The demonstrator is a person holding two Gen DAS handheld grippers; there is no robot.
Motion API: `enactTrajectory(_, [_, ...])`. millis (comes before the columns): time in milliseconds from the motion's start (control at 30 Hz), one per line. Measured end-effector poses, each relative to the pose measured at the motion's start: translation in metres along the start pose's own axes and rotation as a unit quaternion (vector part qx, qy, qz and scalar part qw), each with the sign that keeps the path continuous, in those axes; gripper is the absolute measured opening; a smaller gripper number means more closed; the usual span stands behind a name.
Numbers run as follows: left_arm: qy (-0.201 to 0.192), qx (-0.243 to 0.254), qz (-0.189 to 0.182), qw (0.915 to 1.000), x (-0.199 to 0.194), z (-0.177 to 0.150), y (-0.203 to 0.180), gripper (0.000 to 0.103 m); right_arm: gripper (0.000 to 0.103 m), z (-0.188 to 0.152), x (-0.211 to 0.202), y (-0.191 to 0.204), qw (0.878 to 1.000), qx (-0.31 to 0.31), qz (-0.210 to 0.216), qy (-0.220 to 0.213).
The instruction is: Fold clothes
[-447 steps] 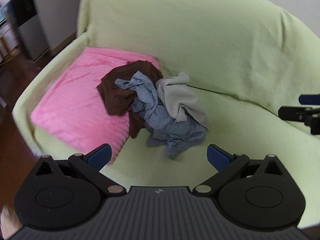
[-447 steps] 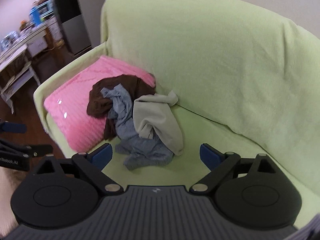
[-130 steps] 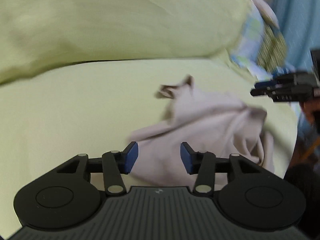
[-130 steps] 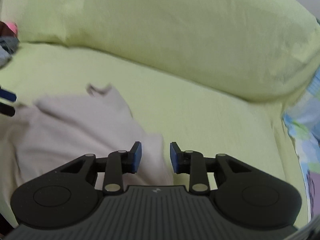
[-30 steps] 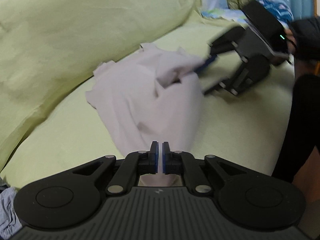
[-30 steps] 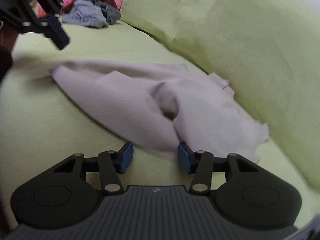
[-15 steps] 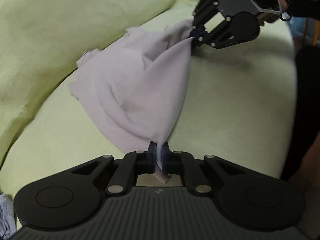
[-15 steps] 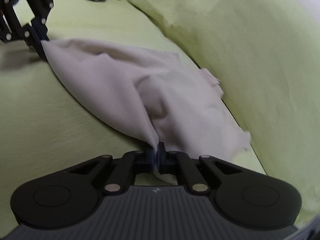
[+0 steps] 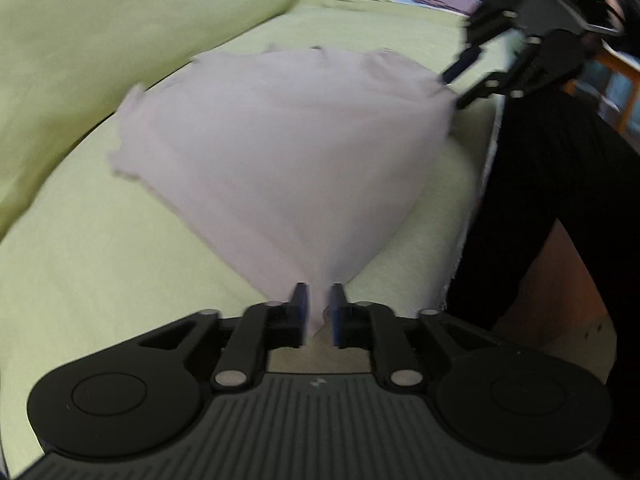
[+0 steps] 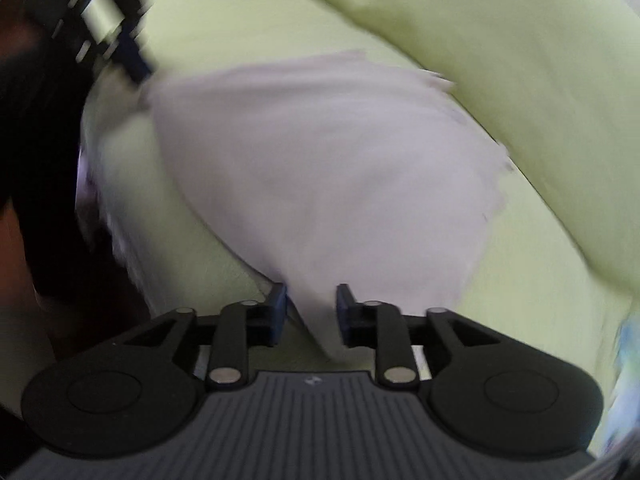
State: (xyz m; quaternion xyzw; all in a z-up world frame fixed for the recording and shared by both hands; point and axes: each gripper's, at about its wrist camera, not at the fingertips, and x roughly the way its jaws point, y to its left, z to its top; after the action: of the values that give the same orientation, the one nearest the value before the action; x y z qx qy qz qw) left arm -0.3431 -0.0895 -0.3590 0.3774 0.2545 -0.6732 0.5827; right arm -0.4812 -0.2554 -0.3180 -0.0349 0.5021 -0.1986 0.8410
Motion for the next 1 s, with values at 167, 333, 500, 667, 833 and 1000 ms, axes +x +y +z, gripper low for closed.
enactTrajectory(167, [0.004, -0.1, 0.03, 0.9946, 0.006, -0.006, 0.022, 0.04, 0.044, -0.024, -0.012, -0.039, 0.985, 0.162, -0.048, -0.024])
enactTrajectory(333, [0.002, -0.154, 0.03, 0.9876, 0.017, -0.004, 0.039, 0.04, 0.043, -0.041, 0.003, -0.065, 0.971, 0.227, -0.075, -0.027])
enactTrajectory(500, [0.0, -0.21, 0.011, 0.9777, 0.042, -0.001, 0.054, 0.041, 0.041, -0.043, 0.034, -0.07, 0.968, 0.244, -0.054, -0.026])
enactTrajectory(667, [-0.011, -0.217, 0.002, 0.9761, 0.048, 0.0, 0.054, 0.042, 0.012, -0.053, 0.05, -0.073, 0.953, 0.303, -0.009, -0.022])
enactTrajectory(833, [-0.004, -0.185, -0.012, 0.9826, 0.043, 0.004, 0.05, 0.006, 0.002, -0.054, 0.031, -0.071, 0.948, 0.317, 0.008, -0.004])
enactTrajectory(1000, [0.005, -0.136, -0.032, 0.9902, 0.029, 0.007, 0.026, 0.006, 0.001, -0.063, -0.011, -0.066, 0.943, 0.332, -0.013, 0.01])
